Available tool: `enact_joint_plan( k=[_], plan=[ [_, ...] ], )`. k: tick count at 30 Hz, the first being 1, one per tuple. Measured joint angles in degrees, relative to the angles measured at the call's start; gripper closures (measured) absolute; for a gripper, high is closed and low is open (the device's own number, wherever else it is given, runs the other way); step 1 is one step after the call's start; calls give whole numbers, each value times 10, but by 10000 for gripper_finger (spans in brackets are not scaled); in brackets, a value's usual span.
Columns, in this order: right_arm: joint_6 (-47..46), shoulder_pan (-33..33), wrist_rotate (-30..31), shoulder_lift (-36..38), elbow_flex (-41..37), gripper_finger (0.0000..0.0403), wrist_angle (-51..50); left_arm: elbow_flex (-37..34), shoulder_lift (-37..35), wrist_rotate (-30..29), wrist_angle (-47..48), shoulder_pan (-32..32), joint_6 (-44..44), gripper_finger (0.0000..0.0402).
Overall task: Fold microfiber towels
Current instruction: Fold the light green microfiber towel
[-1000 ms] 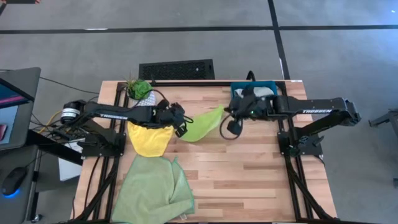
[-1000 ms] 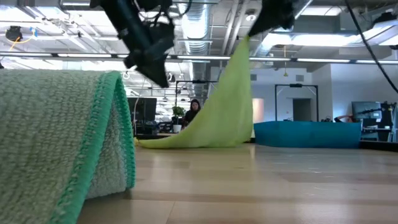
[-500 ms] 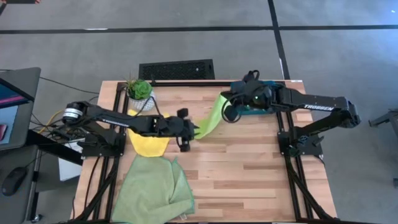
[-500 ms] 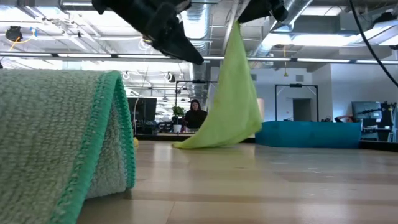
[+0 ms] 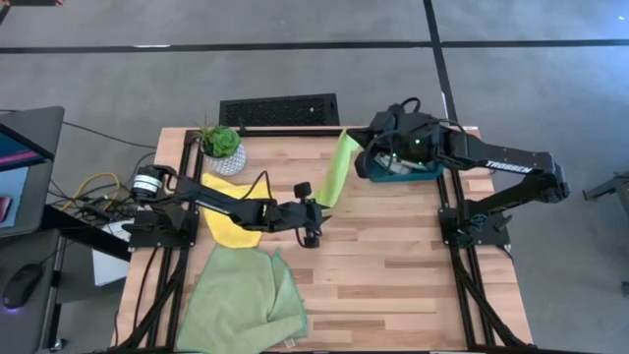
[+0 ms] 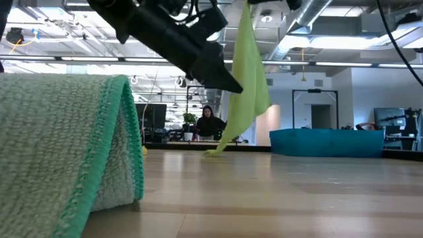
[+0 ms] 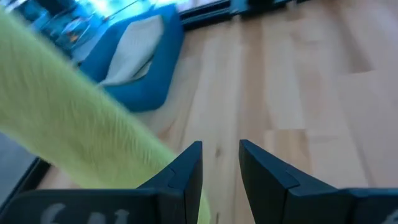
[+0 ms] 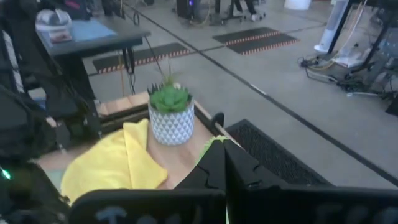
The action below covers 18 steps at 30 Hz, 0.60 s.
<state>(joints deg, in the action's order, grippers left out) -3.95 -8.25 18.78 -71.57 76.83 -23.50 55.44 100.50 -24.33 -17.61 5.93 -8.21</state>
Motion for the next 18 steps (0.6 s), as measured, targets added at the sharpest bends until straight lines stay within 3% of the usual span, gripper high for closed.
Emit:
enact_joint_plan(
  k=[5,12,18],
  plan=[
    [22,4,1,0,32,395,0,-2,1,-41,47,0,38,304],
    [30,4,2,0,55,395,0,-3,14,-59,113,0,28,304],
    [30,3,2,0,72,395,0,-2,87,-72,52,0,18,304]
  ],
)
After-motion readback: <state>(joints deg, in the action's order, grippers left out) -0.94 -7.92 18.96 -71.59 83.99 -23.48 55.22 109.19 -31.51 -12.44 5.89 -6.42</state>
